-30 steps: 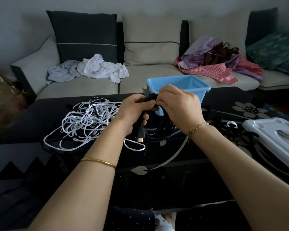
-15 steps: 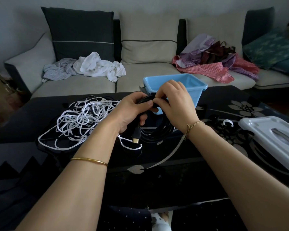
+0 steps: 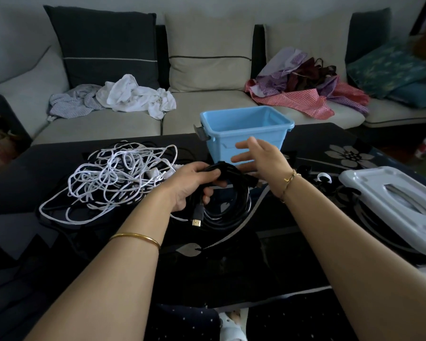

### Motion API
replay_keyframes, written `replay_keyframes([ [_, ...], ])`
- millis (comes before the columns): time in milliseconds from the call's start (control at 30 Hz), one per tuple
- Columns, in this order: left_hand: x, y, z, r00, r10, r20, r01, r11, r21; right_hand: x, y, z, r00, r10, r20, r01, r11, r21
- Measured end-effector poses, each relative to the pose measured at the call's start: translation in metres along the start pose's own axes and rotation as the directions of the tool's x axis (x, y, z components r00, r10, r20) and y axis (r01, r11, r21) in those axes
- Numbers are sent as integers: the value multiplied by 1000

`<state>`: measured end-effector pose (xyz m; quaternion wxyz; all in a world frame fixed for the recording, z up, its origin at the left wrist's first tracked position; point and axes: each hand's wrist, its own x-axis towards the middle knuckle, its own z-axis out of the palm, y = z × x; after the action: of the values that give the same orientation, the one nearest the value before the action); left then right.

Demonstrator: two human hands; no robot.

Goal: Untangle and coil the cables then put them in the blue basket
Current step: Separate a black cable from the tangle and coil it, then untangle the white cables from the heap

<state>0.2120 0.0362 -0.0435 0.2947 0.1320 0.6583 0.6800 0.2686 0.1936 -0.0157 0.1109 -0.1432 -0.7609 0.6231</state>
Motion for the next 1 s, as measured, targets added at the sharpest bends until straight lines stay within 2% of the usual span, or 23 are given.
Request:
replay_keyframes([
  [67, 7, -4, -1, 999, -45, -5, 45, 998, -50, 1, 7, -10, 995, 95, 30, -94, 994, -52],
  [167, 18, -6, 1, 993, -119, -5, 117, 985, -126, 0, 26, -20, 957, 218, 190, -190, 969, -157],
  [267, 26, -11, 6, 981, -194, 4, 192, 973, -129, 0, 36, -25, 924, 230, 306, -195, 971, -140],
  [367, 33, -14, 11, 957, -288, 19, 288, 947, -145, 7, 45, -23, 954, 183, 239, -134, 969, -209],
  [467, 37, -12, 17, 937, -349, 2, 344, 922, -178, 12, 55, -24, 967, 199, 158, -170, 969, -181],
  [533, 39, -8, 21, 951, -292, -100, 272, 947, -170, 17, 61, -26, 964, 248, 99, -234, 964, -129],
  [633, 44, -5, 16, 942, -57, -330, 74, 997, 38, 28, 68, -29, 948, 308, -78, -311, 950, -27],
  [700, 44, -2, 4, 885, 93, -455, -25, 988, 153, 35, 68, -29, 914, 347, -210, -341, 938, 63],
  [767, 41, 1, -10, 811, 174, -558, -103, 982, 157, 37, 67, -29, 878, 380, -290, -358, 925, 126],
  [867, 33, 2, -29, 720, 246, -649, -156, 969, 193, 38, 65, -24, 858, 440, -266, -384, 892, 237],
  [933, 26, 2, -41, 668, 278, -690, -169, 960, 224, 36, 60, -16, 844, 464, -270, -435, 885, 165],
  [967, 23, 2, -49, 639, 297, -709, -173, 954, 244, 34, 58, -12, 833, 446, -327, -464, 886, 26],
  [1000, 20, 2, -56, 607, 318, -728, -169, 947, 272, 31, 56, -8, 833, 375, -407, -483, 851, -204],
])
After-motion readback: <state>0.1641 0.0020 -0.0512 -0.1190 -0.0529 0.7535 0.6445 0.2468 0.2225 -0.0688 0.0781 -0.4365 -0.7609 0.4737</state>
